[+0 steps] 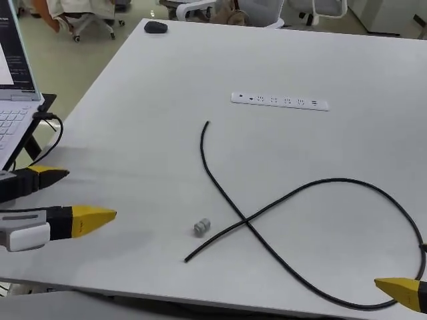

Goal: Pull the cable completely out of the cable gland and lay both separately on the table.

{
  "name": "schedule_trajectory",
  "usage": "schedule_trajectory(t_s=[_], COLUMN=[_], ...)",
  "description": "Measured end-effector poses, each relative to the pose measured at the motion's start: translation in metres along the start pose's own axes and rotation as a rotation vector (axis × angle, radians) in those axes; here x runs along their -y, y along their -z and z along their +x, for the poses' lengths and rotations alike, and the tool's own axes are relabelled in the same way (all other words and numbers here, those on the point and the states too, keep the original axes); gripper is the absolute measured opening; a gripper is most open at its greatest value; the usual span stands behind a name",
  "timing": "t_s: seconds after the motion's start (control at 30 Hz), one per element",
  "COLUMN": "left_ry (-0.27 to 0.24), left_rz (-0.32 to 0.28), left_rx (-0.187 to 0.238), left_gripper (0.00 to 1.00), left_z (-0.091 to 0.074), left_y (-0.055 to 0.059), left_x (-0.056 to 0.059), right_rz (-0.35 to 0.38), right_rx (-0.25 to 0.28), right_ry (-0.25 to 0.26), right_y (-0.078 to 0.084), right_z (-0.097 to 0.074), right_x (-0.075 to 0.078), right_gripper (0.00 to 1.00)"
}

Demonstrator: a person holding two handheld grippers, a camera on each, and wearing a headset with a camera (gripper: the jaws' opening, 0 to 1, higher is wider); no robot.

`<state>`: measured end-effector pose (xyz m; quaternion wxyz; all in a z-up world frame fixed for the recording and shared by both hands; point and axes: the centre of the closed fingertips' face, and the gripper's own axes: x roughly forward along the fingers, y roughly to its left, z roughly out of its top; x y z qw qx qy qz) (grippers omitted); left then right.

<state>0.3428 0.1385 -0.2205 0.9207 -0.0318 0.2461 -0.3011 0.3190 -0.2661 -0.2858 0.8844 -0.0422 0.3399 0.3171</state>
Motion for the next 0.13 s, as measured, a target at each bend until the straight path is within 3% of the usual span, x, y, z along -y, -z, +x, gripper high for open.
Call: schedule_trajectory(t_s=[0.13], left_ry=[0.001], left_rz=[-0.004], left_rx=[-0.008], left_gripper=[0.77], left_z=[-0.0002], left_y=[0.0000], left_x=[0.0032], right_rz=[-0.007], right_rx=[-0.014], right_ry=[-0.002], right_y=[0.0027], right_z=[0.0016], right_x=[-0.0003], right_gripper=[0.72])
